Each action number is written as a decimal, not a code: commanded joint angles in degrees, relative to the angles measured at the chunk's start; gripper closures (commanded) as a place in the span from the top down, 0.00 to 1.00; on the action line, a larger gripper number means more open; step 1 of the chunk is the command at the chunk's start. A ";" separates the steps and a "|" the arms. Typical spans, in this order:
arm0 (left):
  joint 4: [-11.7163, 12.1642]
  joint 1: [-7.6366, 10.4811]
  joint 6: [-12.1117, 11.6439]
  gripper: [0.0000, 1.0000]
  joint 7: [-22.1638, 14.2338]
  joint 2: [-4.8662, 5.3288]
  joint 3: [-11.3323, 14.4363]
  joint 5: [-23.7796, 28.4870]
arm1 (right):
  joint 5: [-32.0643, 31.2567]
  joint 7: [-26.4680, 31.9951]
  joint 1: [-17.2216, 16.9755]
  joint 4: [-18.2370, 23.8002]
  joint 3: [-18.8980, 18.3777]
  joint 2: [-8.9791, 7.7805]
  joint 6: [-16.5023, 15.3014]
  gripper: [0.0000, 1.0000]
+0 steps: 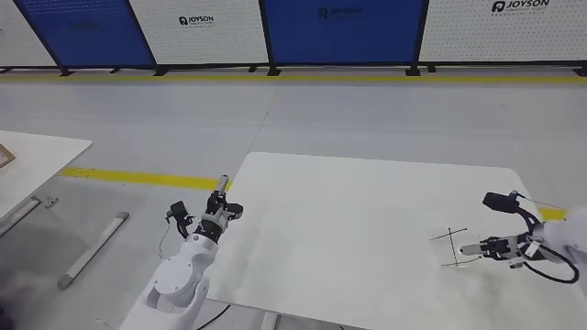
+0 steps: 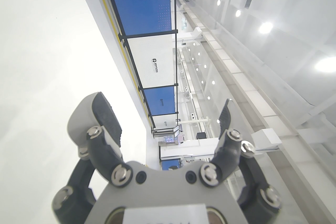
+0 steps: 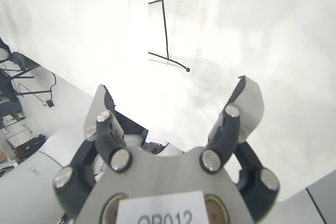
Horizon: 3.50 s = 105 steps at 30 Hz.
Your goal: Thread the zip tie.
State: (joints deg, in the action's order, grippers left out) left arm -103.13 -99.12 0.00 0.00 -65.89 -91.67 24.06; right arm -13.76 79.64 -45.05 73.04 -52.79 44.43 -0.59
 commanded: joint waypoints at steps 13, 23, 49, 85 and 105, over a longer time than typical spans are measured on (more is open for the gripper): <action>0.00 0.00 0.00 1.00 0.00 0.00 0.00 0.00 | 1.45 0.00 2.15 -2.36 3.19 0.18 0.76 1.00; 0.00 0.00 0.00 1.00 0.00 0.00 0.00 0.00 | 5.38 -1.35 0.51 -2.04 0.76 0.00 11.22 1.00; 0.00 0.00 0.00 1.00 0.00 0.00 0.00 0.00 | 0.44 0.00 2.93 -1.90 4.35 0.87 20.07 1.00; 0.00 0.00 0.00 1.00 0.00 0.00 0.00 0.00 | 0.49 0.00 4.19 -4.81 6.34 1.45 19.45 0.38; 0.00 0.00 0.00 1.00 0.00 0.00 0.00 0.00 | 0.77 0.00 8.05 -8.19 11.38 2.68 20.07 0.26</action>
State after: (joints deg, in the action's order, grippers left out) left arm -103.13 -99.12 0.00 0.00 -65.89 -91.67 24.06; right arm -13.09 79.64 -37.18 65.04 -41.62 47.05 19.48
